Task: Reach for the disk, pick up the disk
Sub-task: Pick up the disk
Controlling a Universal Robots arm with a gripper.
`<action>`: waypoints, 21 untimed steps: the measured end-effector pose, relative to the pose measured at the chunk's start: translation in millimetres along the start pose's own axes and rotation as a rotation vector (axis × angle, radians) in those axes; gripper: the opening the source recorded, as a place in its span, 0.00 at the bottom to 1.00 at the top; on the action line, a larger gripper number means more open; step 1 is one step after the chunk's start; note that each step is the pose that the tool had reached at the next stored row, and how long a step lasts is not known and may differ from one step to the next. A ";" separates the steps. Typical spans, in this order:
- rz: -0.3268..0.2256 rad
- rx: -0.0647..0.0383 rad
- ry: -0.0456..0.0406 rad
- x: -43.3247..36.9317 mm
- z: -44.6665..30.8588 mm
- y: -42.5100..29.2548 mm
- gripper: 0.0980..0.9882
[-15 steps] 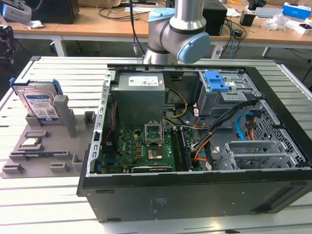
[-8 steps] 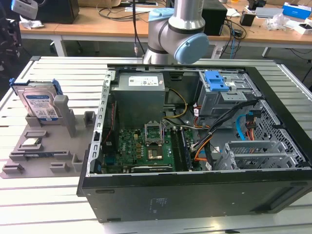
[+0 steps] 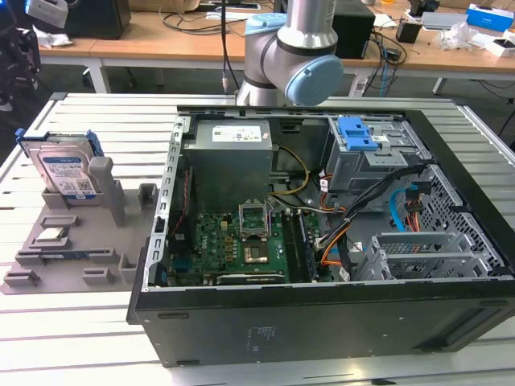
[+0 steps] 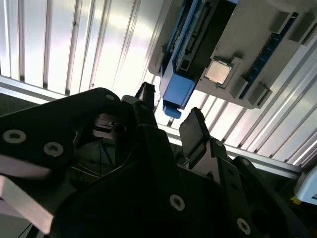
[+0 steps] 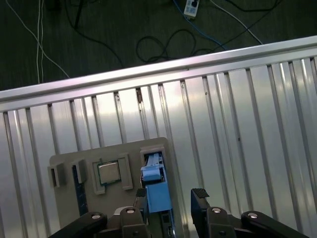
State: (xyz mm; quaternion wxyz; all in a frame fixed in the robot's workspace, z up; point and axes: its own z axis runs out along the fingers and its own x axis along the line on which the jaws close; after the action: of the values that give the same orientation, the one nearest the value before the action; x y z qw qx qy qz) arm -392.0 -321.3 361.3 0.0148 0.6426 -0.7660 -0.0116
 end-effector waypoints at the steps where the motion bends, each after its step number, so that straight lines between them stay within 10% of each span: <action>1: 0.000 0.000 0.0004 -0.1 0.4 -0.2 0.43; 21: -0.024 0.005 0.0252 -3.6 18.1 -6.2 0.43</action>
State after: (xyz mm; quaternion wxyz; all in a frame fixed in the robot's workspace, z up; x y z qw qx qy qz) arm -386.0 -318.8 342.9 0.0228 0.6518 -0.7580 -0.0019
